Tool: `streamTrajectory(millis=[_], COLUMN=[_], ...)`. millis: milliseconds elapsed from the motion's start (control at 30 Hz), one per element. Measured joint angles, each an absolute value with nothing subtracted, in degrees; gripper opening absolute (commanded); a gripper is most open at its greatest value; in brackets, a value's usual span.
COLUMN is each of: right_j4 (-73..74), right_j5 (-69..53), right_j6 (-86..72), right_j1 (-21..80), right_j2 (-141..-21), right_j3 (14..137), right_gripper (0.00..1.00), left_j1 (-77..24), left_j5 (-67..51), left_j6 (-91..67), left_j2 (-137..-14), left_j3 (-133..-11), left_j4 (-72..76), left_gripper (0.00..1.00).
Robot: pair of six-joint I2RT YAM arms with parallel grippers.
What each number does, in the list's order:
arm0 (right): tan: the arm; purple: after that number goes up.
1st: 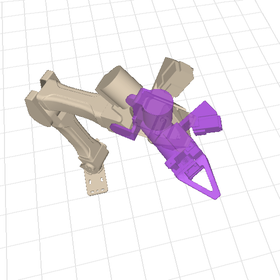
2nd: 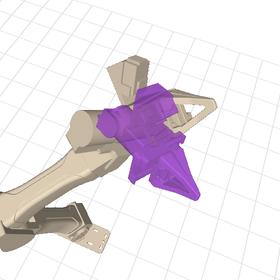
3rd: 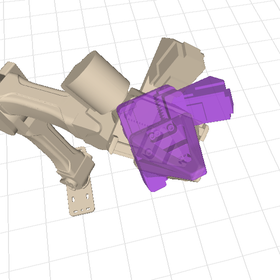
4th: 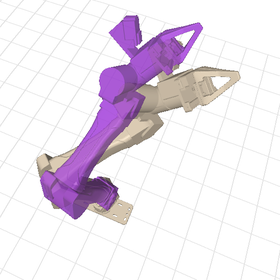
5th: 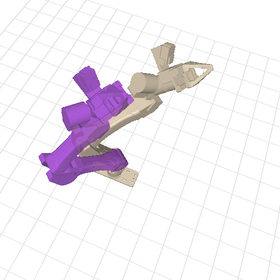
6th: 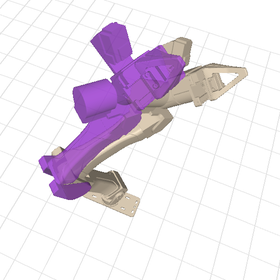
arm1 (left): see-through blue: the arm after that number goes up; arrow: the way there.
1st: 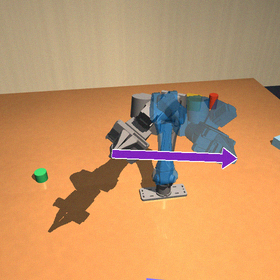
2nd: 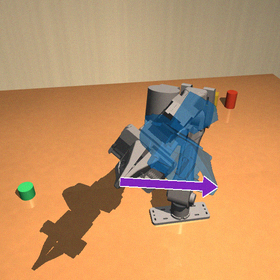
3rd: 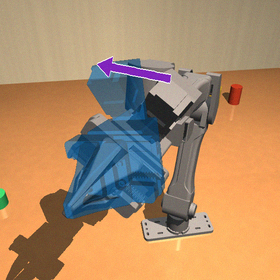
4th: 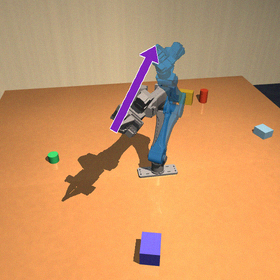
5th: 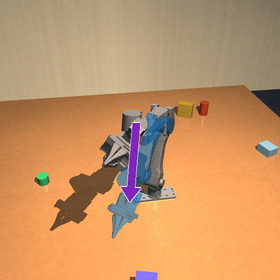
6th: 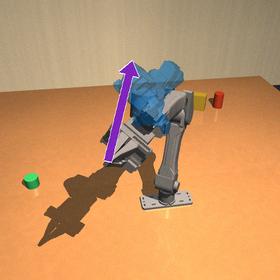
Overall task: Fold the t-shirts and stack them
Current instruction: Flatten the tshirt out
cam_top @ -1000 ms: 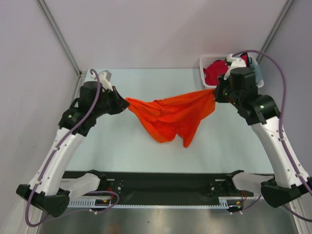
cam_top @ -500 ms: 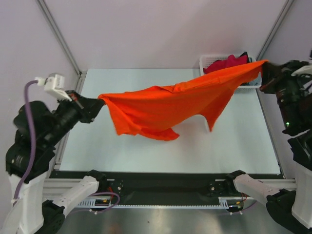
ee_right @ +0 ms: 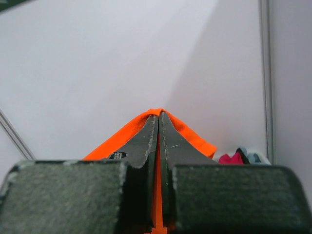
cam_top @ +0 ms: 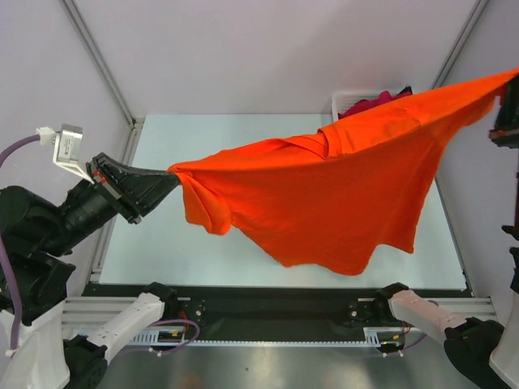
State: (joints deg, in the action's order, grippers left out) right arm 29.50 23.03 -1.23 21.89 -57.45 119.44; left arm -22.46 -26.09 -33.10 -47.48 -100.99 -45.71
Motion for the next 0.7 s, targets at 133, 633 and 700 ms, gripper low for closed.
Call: streamTrajectory(millis=[133,633,700], right_j4=[25.5,-6.6,-10.4], right_j5=[23.0,11.7,10.3], right_j6=[-0.1,-3.1,-4.2], right_j1=[21.9,22.5,23.2], right_j2=[-55.9,-76.7,-88.0], right_j3=[122.2,96.9,95.6], right_gripper=[0.0,0.0,0.0], left_j1=[-22.5,-22.5,-22.0], left_j5=[-29.5,-1.7,3.6], left_j6=[-36.8,-39.9,-40.4], left_j2=[-44.0,-39.3,-40.6], left_j3=[-96.2,-66.9,-59.8], left_j4=[-43.4,-45.7,-44.4], left_gripper=[0.0,0.0,0.01])
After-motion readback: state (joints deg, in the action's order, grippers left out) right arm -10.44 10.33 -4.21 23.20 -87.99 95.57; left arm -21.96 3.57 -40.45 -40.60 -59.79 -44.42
